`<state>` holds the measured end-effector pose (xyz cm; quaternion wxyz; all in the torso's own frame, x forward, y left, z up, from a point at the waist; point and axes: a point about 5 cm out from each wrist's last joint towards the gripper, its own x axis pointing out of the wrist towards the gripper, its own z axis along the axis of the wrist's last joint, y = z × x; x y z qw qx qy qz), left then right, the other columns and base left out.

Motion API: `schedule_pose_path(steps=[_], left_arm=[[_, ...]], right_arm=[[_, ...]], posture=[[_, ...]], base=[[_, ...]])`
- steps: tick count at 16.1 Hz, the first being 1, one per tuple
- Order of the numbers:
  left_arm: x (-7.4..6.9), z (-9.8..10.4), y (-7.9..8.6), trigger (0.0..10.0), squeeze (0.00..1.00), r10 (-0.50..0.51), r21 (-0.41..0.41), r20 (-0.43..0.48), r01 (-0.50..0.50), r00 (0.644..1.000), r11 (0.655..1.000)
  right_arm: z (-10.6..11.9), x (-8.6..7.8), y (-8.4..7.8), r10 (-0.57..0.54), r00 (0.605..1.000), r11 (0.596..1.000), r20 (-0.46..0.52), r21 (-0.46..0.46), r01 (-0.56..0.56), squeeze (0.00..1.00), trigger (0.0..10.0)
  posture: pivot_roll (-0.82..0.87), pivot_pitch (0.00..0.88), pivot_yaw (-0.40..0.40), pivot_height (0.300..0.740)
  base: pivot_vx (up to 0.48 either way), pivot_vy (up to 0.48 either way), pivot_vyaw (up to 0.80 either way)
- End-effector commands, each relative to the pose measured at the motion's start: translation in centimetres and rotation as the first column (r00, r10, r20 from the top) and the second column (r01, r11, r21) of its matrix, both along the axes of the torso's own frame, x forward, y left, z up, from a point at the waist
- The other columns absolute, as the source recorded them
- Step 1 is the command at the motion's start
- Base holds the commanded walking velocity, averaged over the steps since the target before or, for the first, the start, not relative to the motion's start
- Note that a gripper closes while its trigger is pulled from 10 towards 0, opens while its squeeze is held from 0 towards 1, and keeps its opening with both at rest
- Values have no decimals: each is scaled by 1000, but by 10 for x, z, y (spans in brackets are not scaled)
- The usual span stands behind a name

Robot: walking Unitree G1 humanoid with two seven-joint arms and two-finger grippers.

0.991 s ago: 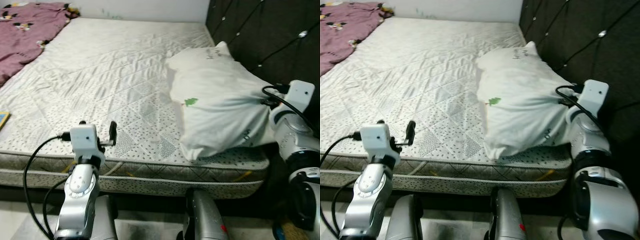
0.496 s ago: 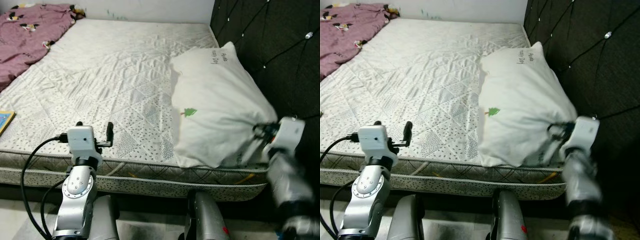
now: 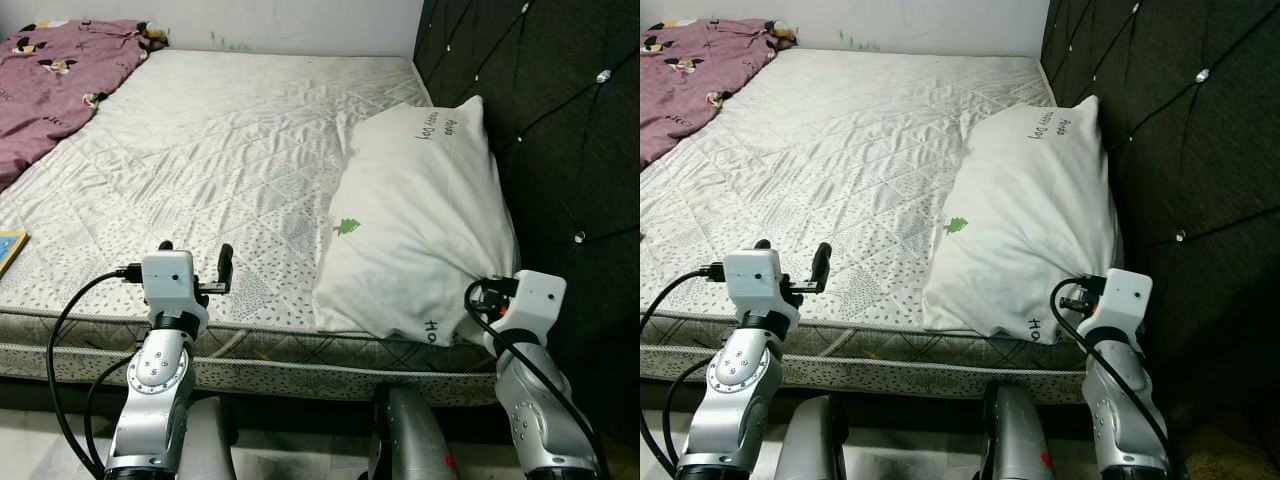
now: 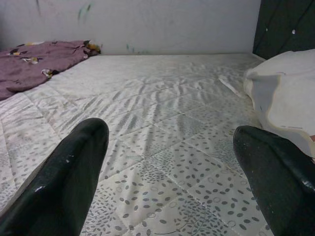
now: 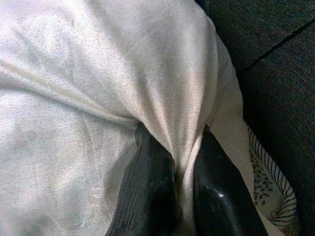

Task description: Clean up the room

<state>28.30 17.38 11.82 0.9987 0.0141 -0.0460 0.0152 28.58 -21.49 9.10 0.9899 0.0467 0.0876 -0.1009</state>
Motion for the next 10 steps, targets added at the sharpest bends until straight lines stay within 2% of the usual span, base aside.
schedule_pose_path(steps=[1,2,3,5,6,8,10], left_arm=[[1,0,2,10000,0,3,12,1,-3,1000,1000],[2,0,2,10000,0,4,13,0,-4,1000,1000],[2,0,1,10000,0,5,13,0,-5,1000,1000],[0,2,5,10000,0,21,18,8,-21,1000,1000],[-1,1,9,10000,0,36,19,6,-36,999,999],[-4,-2,11,10000,0,45,22,-3,-45,999,999],[-4,-3,8,10000,0,42,20,-6,-41,999,999]], right_arm=[[-3,9,6,37,999,999,-40,9,-36,0,0],[5,27,1,49,998,999,-32,6,-49,0,0],[11,35,-5,42,999,999,-23,-2,-42,0,0],[34,55,-37,-24,1000,1000,15,-2,24,0,0],[44,59,-62,-87,996,996,18,-17,87,0,0],[64,60,-101,-201,979,979,45,-33,202,0,0],[74,58,-118,-252,966,966,65,-50,255,0,0]], posture=[[-36,0,-13,525],[-31,0,-15,525],[-23,0,-19,525],[-9,0,-27,525],[-5,0,-33,525],[-5,0,-36,525],[-10,0,-33,525]], base=[[0,0,0],[0,0,0],[0,0,0],[0,0,0],[0,0,0],[0,0,0],[0,0,0]])
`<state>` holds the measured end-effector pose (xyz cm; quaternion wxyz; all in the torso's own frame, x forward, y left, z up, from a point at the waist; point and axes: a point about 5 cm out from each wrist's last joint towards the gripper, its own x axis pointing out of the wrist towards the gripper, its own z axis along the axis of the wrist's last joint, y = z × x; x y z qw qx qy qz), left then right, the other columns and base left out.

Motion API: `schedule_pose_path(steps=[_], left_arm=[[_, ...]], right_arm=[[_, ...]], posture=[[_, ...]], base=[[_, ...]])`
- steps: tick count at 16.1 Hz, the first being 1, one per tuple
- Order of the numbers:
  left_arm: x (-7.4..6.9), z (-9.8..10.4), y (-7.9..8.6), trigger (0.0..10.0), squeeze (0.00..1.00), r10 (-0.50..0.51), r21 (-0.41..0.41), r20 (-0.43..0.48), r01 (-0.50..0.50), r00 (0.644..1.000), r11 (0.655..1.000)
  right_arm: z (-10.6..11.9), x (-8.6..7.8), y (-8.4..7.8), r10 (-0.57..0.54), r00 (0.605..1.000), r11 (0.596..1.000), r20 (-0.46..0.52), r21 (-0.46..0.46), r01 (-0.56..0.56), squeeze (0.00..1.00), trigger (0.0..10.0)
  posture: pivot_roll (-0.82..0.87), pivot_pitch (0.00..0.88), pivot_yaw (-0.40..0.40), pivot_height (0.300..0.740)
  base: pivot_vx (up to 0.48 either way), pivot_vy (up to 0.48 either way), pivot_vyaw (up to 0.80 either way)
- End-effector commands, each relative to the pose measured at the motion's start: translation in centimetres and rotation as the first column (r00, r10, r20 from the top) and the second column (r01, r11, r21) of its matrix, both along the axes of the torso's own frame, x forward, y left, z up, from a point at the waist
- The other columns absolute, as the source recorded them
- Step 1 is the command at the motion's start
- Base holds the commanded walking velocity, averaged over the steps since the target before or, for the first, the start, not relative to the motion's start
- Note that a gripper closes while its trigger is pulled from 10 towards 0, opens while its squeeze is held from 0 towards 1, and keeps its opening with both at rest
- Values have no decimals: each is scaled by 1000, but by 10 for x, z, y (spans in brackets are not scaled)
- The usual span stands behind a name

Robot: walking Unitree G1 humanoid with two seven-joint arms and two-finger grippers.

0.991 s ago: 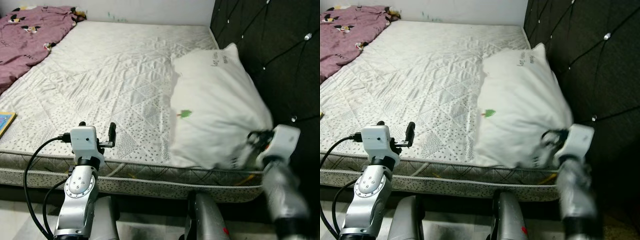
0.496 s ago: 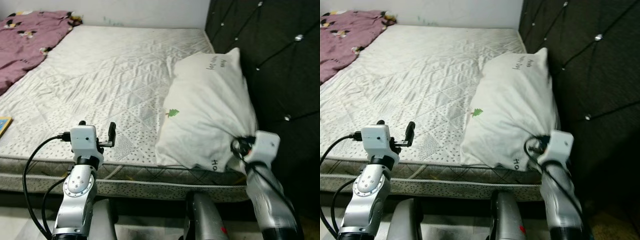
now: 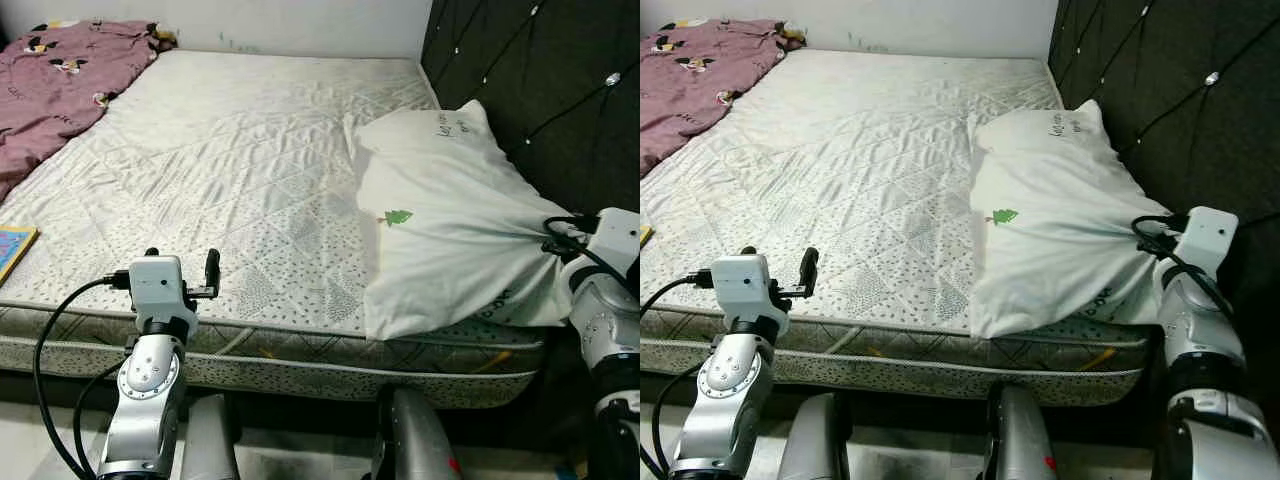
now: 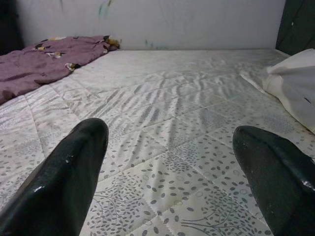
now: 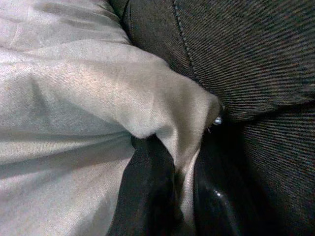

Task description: Clean up the room

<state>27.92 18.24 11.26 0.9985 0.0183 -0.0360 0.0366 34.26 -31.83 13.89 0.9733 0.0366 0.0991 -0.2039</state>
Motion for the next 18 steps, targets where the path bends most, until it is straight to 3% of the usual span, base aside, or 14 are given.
schedule_pose_path(steps=[1,3,7,13,17,18], left_arm=[[0,2,-3,10000,0,-9,10,11,9,1000,1000],[3,3,-4,10000,0,-15,11,10,15,1000,1000],[4,5,0,10000,0,-9,18,12,8,1000,1000],[4,2,-3,10000,0,-15,17,2,15,1000,1000],[8,3,-5,10000,0,-35,22,-3,36,999,999],[9,4,-4,10000,0,-35,24,-2,35,999,999]], right_arm=[[33,0,-26,-87,991,995,106,-34,91,0,0],[36,-1,-34,-108,988,993,114,-34,113,0,0],[5,-5,-9,-24,996,995,84,-90,31,0,0],[-47,-47,2,-39,999,991,35,-128,43,0,0],[-53,-48,16,3,1000,992,18,-127,-1,0,0],[-52,-44,21,21,1000,991,13,-135,-19,0,4000]], posture=[[-14,0,-29,525],[-17,0,-26,525],[-5,0,-31,525],[-36,0,-17,525],[-46,0,-9,525],[-41,0,-10,525]], base=[[0,0,0],[0,0,0],[0,0,0],[0,0,0],[0,0,0],[0,0,0]])
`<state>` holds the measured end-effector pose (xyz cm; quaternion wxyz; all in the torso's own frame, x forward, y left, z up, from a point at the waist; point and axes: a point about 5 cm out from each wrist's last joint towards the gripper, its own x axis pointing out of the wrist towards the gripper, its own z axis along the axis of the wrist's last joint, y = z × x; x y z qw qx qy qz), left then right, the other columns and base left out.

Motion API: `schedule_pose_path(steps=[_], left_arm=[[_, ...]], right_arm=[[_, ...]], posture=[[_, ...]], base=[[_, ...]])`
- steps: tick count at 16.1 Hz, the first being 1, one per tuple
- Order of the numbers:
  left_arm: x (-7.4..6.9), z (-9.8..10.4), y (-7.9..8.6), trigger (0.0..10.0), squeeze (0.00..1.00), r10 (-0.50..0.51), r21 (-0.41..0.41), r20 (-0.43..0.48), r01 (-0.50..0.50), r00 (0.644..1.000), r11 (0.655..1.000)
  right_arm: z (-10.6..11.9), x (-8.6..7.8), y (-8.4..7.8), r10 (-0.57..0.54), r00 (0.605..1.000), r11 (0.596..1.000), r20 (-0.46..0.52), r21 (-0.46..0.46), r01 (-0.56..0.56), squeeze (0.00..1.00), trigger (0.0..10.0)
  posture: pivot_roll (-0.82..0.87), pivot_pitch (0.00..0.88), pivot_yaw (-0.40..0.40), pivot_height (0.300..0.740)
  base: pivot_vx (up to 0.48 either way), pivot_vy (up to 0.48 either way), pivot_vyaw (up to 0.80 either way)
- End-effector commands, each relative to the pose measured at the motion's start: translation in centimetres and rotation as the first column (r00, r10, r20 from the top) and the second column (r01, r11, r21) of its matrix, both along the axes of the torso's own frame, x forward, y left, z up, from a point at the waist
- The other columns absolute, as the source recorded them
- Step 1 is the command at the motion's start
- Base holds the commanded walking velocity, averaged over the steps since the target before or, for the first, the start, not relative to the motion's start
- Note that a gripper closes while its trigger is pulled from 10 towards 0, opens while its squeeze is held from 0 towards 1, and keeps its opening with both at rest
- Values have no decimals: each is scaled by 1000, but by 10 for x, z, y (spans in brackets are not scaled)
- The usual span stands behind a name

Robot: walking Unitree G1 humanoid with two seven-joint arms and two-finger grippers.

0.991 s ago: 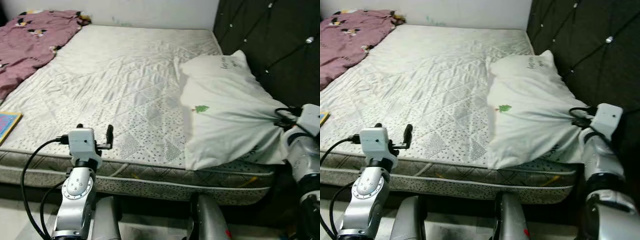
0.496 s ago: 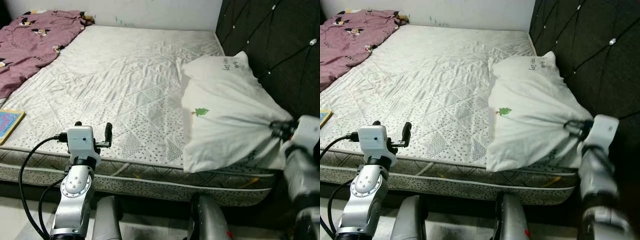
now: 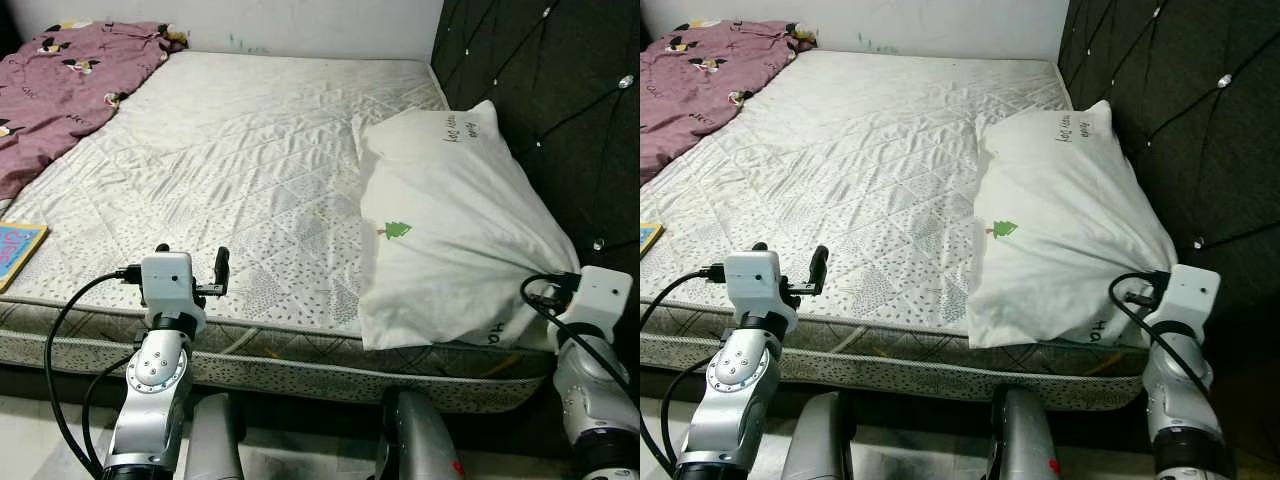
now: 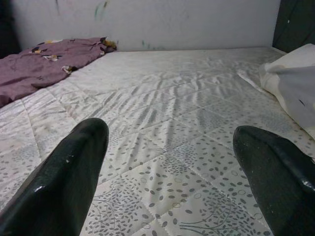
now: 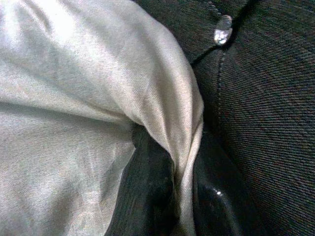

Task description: Clean up the room

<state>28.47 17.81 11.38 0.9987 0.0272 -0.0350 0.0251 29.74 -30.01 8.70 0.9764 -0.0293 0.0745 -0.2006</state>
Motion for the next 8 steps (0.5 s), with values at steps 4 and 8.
schedule_pose_path(steps=[4,8], left_arm=[[0,2,4,10000,0,-1,15,-1,1,1000,1000],[-2,8,12,10000,0,18,27,5,-18,1000,999]], right_arm=[[22,23,25,83,994,994,64,-74,-79,1000,10000],[28,25,31,60,995,988,74,-144,-49,1000,10000]], posture=[[-23,0,-17,525],[-26,0,-31,525]], base=[[0,0,0],[0,0,0]])
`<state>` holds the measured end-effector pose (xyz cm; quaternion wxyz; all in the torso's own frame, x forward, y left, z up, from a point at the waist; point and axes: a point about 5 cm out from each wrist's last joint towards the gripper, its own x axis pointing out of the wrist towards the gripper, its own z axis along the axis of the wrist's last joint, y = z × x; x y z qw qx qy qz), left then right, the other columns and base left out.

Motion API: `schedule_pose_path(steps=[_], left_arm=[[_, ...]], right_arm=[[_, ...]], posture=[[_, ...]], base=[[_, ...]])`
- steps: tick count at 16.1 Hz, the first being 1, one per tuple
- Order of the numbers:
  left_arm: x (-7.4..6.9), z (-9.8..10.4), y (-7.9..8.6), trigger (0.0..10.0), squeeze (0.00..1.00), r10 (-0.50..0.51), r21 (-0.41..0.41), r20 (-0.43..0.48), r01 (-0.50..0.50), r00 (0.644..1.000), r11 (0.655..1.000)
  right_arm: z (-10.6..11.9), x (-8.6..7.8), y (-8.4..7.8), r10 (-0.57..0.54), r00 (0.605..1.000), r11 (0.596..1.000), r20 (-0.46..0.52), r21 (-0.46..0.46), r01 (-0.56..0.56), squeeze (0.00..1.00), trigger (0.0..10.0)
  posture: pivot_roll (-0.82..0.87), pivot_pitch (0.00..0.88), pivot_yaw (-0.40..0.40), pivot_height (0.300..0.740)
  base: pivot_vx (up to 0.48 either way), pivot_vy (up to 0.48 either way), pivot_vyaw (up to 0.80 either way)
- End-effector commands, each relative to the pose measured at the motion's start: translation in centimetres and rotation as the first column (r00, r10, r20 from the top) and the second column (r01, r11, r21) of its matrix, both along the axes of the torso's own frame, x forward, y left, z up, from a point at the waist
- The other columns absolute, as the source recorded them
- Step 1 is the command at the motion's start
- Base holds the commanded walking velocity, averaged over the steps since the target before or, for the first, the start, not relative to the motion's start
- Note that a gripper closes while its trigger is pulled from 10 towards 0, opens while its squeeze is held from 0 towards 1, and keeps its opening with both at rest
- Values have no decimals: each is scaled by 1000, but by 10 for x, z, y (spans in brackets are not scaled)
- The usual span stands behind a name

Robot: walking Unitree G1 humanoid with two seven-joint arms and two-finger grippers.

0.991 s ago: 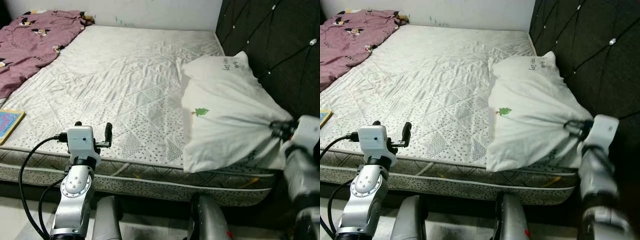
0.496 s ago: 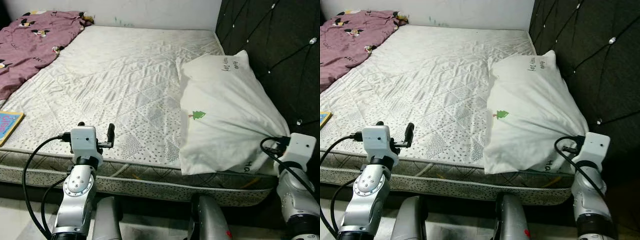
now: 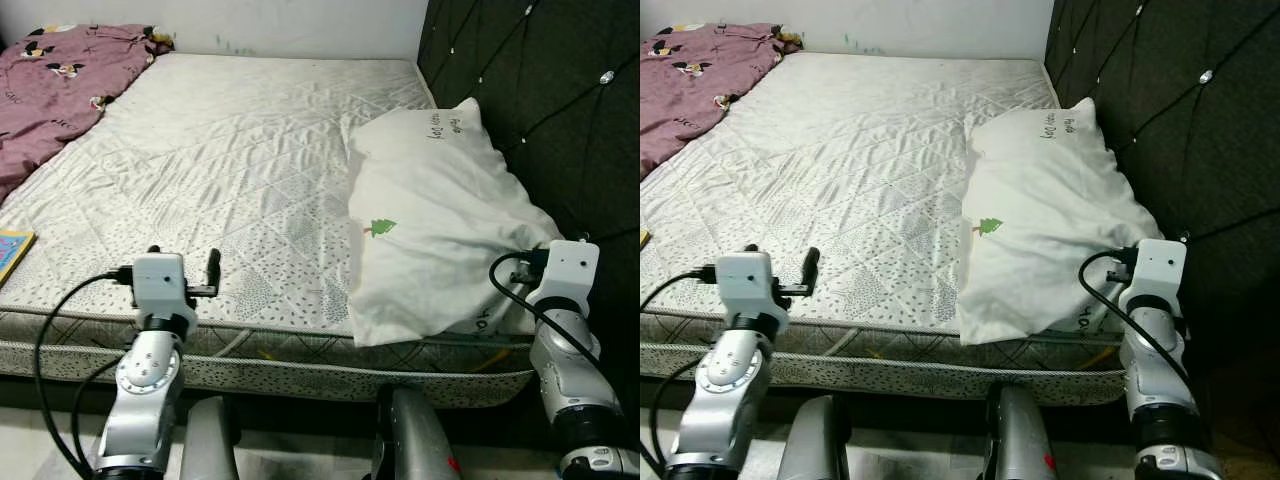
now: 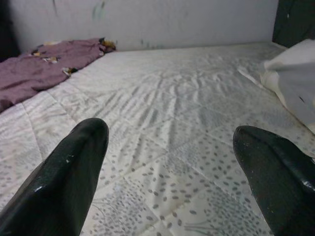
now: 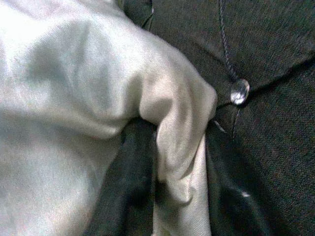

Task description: Clean up the room

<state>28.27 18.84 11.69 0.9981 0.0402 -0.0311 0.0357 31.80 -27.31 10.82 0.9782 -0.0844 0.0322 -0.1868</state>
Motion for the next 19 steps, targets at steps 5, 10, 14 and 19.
schedule_pose_path(steps=[5,10,14,19], left_arm=[[4,8,-1,10000,0,-4,-2,20,4,1000,1000],[3,15,1,10000,0,19,-3,51,-19,999,1000],[-12,12,4,10000,0,46,4,38,-46,998,999],[-20,13,0,10000,0,9,10,17,-9,1000,1000]], right_arm=[[-29,-39,10,6,996,999,-87,-32,-8,1000,10000],[16,-35,27,78,994,984,74,-167,-65,1000,10000],[83,3,65,220,934,957,282,-248,-151,1000,10000],[52,40,126,369,916,927,155,-131,-351,1000,10000]], posture=[[-46,0,-26,525],[-30,0,-45,525],[8,0,-54,525],[38,0,-16,525]], base=[[0,0,0],[0,0,0],[0,0,0],[0,0,0]])
